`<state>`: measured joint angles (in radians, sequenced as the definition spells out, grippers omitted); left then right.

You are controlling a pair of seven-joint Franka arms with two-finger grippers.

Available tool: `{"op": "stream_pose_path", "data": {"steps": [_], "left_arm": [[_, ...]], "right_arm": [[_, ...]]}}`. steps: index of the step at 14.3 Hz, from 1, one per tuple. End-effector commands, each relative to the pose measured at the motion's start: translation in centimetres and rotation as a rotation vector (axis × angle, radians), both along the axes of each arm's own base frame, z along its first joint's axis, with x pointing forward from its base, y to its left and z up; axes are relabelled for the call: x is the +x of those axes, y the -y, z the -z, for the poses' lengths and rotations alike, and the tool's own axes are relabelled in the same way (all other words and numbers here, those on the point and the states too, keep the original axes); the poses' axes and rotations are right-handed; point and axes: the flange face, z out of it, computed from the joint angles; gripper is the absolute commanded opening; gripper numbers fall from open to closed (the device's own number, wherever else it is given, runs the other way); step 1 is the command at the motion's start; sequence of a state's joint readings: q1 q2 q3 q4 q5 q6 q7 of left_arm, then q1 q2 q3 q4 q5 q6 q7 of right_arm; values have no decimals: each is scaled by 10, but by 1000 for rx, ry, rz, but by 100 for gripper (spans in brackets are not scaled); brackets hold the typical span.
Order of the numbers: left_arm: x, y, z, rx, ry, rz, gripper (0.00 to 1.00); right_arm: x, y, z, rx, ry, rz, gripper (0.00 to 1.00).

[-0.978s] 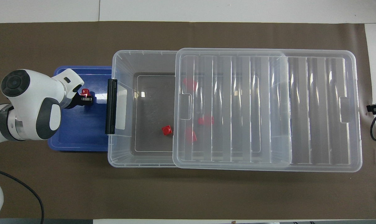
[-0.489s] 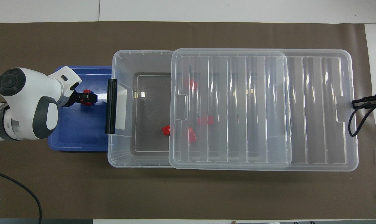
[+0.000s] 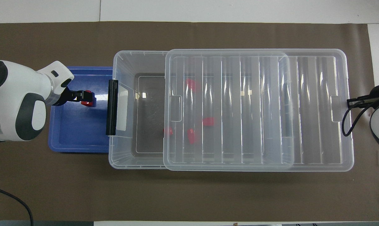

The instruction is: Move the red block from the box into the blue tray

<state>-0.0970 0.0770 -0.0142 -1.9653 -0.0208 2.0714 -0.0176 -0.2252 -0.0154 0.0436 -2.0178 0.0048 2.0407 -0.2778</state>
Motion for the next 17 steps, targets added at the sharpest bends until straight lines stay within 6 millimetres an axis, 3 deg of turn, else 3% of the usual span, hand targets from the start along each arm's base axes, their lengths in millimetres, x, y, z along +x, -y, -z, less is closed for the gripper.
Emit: {"op": "stream_pose_path", "data": {"steps": [1,4,9,12,14,17], "left_arm": [[-7,-1,-52,9,-16,6,100],[-13,-1,-107,13,-35,11,100],[-18,-12,-180,17,-52,6,100],[-20,-29,-192,20,-81,-18,100],[-21,-53,-196,14,-85,-12,100],[-21,-57,-198,15,-81,-3,100]], "right_arm": [[-5,-11,-1,-5,-2,24,0],[-5,-19,-1,5,-7,41,0],[-2,-67,0,10,-9,79,0],[0,-90,0,13,-6,99,0],[0,-102,0,15,-2,102,0],[0,-112,0,17,-2,115,0]]}}
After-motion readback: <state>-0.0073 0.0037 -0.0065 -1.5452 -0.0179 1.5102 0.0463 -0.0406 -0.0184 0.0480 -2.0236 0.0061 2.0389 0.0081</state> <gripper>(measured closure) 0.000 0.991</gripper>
